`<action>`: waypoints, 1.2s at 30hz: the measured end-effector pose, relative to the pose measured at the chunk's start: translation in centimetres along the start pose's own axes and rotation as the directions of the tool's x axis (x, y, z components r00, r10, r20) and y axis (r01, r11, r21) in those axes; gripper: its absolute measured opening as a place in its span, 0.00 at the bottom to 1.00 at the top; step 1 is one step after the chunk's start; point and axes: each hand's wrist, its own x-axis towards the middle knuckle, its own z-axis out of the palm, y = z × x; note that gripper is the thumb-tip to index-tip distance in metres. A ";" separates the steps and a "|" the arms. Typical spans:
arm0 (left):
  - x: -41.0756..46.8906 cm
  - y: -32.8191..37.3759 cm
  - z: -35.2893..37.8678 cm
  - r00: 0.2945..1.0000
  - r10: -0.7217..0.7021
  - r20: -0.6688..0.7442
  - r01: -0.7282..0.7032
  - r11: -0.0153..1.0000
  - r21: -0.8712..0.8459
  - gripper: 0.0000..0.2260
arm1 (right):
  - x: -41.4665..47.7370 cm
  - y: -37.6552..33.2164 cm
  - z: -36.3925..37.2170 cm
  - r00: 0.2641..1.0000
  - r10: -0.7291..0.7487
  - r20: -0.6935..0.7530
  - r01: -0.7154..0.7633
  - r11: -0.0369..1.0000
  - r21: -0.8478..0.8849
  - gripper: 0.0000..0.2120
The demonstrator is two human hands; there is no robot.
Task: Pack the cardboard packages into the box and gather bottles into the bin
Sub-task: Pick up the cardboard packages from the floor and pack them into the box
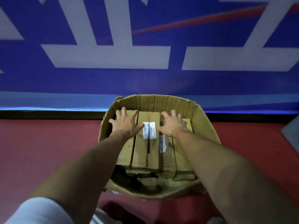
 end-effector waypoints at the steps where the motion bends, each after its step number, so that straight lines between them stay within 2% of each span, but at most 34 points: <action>1: -0.1 0.5 -1.2 1.000 -0.009 -0.010 0.008 1.000 -0.018 0.29 | -0.1 0.0 -1.5 1.000 -0.016 0.002 0.016 1.000 -0.013 0.33; 7: -1.9 4.0 -13.0 1.000 -0.015 -0.020 0.014 0.998 -0.067 0.26 | -3.7 -0.8 -14.5 0.998 -0.049 0.031 0.051 0.997 -0.063 0.31; 11: -3.5 6.9 -24.2 1.000 0.028 0.006 -0.027 0.996 -0.088 0.28 | -7.3 -1.6 -25.7 0.998 -0.037 0.043 0.040 0.996 -0.080 0.30; 15: -5.7 9.8 -35.7 0.994 0.100 0.042 -0.096 0.992 -0.083 0.30 | -11.9 -2.8 -36.9 0.999 0.012 0.032 -0.009 0.996 -0.090 0.31; 20: -9.2 12.3 -47.3 0.973 0.227 0.034 -0.224 0.972 -0.075 0.29 | -18.9 -3.2 -47.8 0.989 0.140 -0.042 -0.142 0.988 -0.066 0.32; 24: -12.4 13.7 -53.2 0.935 0.355 0.010 -0.354 0.934 -0.051 0.30 | -26.2 -2.7 -52.4 0.958 0.269 -0.103 -0.273 0.962 -0.024 0.32; 29: -17.1 17.5 -58.1 0.850 0.526 -0.023 -0.527 0.850 -0.025 0.31 | -35.9 -0.7 -55.6 0.881 0.456 -0.125 -0.457 0.889 0.025 0.34; 32: -20.3 20.7 -60.0 0.798 0.602 -0.028 -0.602 0.797 -0.033 0.31 | -41.6 1.5 -56.5 0.816 0.552 -0.170 -0.545 0.834 0.090 0.33; 36: -26.1 26.4 -61.0 0.676 0.736 -0.037 -0.736 0.676 -0.024 0.30 | -50.0 5.5 -56.9 0.696 0.692 -0.193 -0.664 0.722 0.193 0.36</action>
